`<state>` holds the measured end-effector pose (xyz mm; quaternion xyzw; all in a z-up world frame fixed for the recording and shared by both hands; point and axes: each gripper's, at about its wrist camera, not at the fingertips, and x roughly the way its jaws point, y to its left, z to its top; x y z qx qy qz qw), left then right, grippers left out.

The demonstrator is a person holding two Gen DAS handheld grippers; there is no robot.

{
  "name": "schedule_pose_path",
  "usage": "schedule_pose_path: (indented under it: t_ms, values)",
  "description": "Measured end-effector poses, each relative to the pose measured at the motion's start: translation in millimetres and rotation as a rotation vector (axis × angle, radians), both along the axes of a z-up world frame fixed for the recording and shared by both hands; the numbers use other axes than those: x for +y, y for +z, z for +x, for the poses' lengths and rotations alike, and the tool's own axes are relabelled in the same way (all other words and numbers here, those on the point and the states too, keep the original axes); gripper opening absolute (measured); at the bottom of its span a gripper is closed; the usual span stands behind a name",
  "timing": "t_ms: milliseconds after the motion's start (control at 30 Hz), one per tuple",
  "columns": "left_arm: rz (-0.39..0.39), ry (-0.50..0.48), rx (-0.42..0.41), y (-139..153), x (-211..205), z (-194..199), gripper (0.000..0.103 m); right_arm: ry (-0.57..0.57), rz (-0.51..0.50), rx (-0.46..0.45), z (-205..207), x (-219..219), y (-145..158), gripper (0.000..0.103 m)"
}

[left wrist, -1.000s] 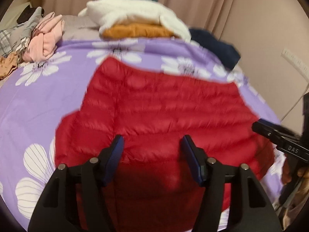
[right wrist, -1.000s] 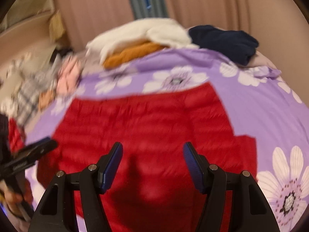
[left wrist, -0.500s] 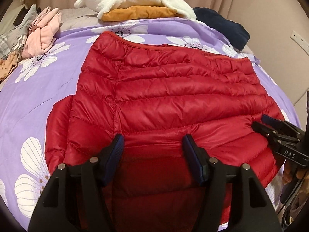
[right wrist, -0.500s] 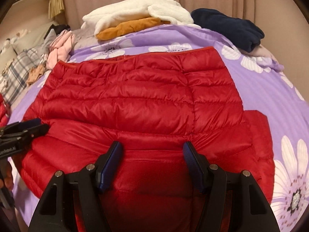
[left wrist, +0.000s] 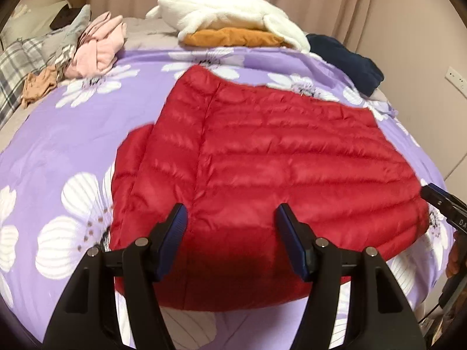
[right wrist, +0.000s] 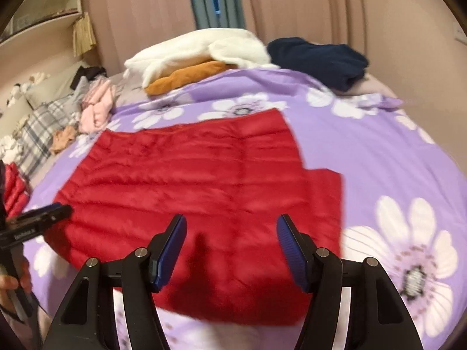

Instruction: Fold large clothes

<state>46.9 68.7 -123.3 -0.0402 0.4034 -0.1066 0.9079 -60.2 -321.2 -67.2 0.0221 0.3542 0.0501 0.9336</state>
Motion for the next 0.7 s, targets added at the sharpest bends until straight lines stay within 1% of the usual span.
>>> schedule_pose_path:
  t_ms: [100,200,233,333,367,433,467,500,533,567,633,667,700]
  values:
    - [-0.009,-0.001,0.022,-13,1,0,0.065,-0.015,-0.033,0.046,2,-6,-17,0.065]
    - [-0.012,-0.016,0.026,-18,-1,1,0.065,-0.015,-0.023,0.086,7,-7,-39,0.065]
    - [-0.021,-0.018,0.028,-18,0,1,0.065,-0.013,-0.017,0.095,10,-6,-47,0.065]
    - [-0.084,-0.008,0.050,-13,12,-4,0.065,-0.011,-0.015,0.099,16,-5,-51,0.065]
    - [-0.112,-0.001,0.053,-9,16,-7,0.065,-0.010,-0.016,0.105,16,-5,-49,0.065]
    - [-0.194,0.031,0.041,1,34,-22,0.066,-0.008,-0.012,0.115,15,-8,-40,0.065]
    - [-0.239,0.059,0.023,7,46,-31,0.070,-0.011,-0.006,0.109,11,-10,-34,0.065]
    - [-0.265,0.077,0.012,9,53,-36,0.074,-0.015,-0.001,0.095,5,-12,-29,0.065]
    - [-0.307,0.118,0.001,10,66,-44,0.082,-0.015,0.008,0.073,-1,-14,-23,0.065]
    - [-0.350,0.161,0.001,10,81,-49,0.085,-0.012,0.018,0.050,-7,-15,-17,0.065]
    - [-0.423,0.201,0.024,3,97,-50,0.085,-0.004,0.032,0.017,-14,-15,-9,0.065]
    - [-0.464,0.227,0.051,-4,105,-48,0.085,0.004,0.040,0.003,-16,-13,-5,0.065]
    - [-0.487,0.241,0.069,-8,108,-46,0.085,0.018,0.049,-0.008,-17,-9,-2,0.065]
